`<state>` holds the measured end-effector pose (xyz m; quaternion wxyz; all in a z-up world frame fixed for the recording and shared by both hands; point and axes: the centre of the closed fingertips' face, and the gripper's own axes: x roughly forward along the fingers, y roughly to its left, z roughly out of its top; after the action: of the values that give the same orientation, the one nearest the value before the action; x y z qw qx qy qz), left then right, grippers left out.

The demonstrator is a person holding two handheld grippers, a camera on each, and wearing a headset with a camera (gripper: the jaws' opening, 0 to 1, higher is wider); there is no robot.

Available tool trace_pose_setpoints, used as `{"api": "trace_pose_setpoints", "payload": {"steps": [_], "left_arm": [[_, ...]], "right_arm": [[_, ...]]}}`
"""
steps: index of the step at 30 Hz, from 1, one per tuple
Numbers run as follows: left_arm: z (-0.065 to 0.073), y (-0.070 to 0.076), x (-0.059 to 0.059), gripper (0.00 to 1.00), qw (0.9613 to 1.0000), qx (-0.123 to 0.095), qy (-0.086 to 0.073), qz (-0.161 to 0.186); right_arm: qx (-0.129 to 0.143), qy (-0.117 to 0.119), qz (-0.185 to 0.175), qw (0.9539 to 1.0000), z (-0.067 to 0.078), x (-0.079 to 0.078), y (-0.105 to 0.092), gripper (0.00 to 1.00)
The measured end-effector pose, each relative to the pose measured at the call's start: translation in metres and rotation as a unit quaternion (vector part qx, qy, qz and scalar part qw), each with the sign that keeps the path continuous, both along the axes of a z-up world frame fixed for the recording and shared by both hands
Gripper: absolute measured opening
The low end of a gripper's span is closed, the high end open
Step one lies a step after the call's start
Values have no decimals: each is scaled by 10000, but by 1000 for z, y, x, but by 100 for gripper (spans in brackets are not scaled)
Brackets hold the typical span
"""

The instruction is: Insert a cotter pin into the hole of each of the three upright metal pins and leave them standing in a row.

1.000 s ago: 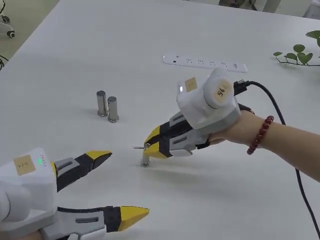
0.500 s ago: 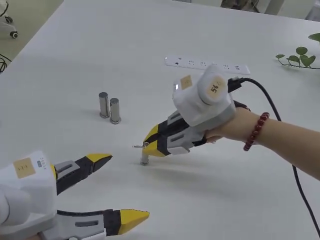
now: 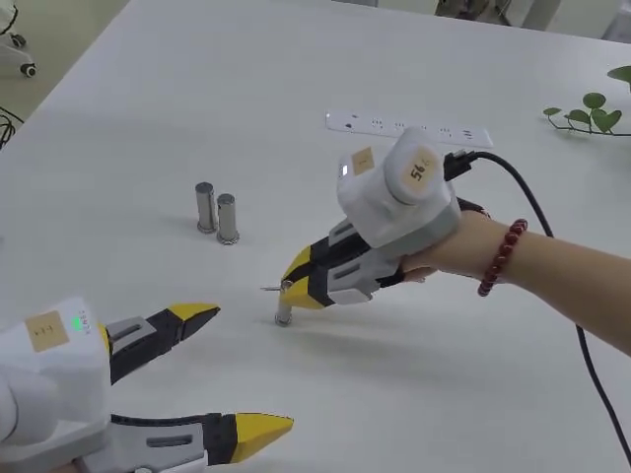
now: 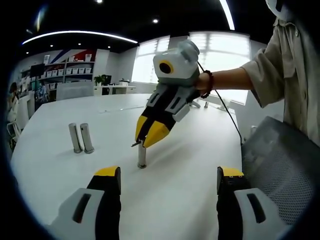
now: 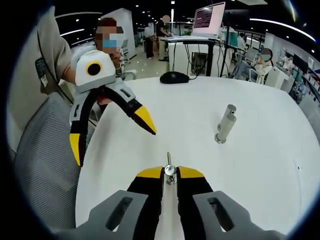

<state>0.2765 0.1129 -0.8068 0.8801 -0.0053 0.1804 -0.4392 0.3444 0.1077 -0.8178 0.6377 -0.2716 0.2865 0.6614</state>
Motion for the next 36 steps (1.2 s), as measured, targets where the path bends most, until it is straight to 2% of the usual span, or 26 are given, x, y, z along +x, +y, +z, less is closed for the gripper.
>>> {"api": "trace_pose_setpoints", "payload": {"steps": [16,24,28,36], "left_arm": [[0,1,0,81,10000,34,21,18],[4,3,1,83,10000,45,-4,47],[7,4,1,84,10000,31,-8,71],[12,5,-1,87,9999,74,27,109]], "right_arm": [[147,314,-301,9989,4,-1,1,19],[274,486,-556,9969,11,-3,-2,30],[353,470,-614,9964,17,-6,-4,36],[423,452,-795,9949,23,-12,-18,41]]}}
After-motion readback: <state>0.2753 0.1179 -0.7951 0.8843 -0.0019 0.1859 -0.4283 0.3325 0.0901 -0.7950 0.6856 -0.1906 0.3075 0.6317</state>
